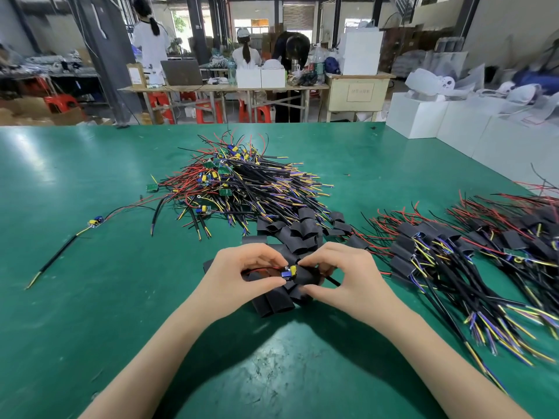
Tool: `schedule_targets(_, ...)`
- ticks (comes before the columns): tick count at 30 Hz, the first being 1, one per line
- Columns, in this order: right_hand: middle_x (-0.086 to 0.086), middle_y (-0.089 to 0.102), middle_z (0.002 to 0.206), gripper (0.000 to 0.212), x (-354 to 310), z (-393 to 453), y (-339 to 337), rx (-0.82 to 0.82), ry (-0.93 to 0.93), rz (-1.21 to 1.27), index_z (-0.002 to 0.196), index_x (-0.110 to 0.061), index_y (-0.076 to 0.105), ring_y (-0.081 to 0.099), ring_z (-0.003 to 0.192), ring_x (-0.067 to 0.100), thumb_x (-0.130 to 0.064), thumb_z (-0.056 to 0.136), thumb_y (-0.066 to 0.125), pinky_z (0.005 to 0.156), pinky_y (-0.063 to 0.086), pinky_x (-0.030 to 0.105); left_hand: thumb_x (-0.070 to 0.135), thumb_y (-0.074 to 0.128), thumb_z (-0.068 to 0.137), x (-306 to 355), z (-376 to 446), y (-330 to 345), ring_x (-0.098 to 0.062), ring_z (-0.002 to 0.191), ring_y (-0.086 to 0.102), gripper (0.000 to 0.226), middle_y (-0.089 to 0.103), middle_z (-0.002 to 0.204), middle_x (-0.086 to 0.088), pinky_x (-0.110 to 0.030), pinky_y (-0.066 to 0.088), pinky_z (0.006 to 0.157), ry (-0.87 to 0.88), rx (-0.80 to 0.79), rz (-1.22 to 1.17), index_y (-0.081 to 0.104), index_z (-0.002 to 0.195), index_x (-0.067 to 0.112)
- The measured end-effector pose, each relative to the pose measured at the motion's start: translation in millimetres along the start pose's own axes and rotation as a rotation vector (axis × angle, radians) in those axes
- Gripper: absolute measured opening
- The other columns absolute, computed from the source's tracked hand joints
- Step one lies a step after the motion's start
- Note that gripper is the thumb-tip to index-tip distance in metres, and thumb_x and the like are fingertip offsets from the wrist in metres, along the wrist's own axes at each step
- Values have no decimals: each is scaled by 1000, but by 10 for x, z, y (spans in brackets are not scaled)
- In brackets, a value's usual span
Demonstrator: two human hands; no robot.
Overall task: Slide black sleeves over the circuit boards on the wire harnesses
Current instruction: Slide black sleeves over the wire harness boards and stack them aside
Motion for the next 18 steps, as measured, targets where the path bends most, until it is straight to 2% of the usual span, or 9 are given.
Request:
schedule_targets(4,-7,62,80,30,-25,-4,34,-33,-9,-24,93,-15,74,51,65,-3,-17,66,86,65,42,11,6,80,76,50,2,31,-14,80,70,21,72,91,8,-23,55,76,88,1,119,74,94,16)
schedule_targets(8,-7,62,78,28,-44,-7,57,-44,0,-7,91,-16,75,50,63,-4,-19,66,87,63,42,13,5,80,74,31,-5,76,-14,79,70,21,71,90,7,-33,58,76,103,-2,118,75,92,13)
schedule_targets(11,-7,63,76,27,-40,-7,59,-40,14,4,90,-18,75,51,62,2,-22,65,87,62,44,17,4,80,74,-10,-12,109,-17,82,71,20,72,91,3,-36,58,80,67,4,54,73,92,10)
schedule_targets(15,-5,65,77,29,-8,12,3,-4,47,31,91,-19,76,56,64,7,-26,65,88,63,47,20,-2,76,78,-51,-3,65,-20,89,72,23,74,94,-4,-24,54,83,-43,1,-125,71,96,10)
schedule_targets(18,-6,66,78,30,-5,13,-20,-2,50,48,92,-20,77,57,64,7,-27,65,88,64,48,23,-2,75,79,-51,2,42,-16,87,72,23,75,93,-4,-19,52,82,-77,-7,-129,70,96,14)
Point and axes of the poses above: each hand's wrist, its own z-axis towards the middle knuckle, its own y-axis out of the palm, x = y × z, the point moved 6 cm from there along z, towards the middle knuckle
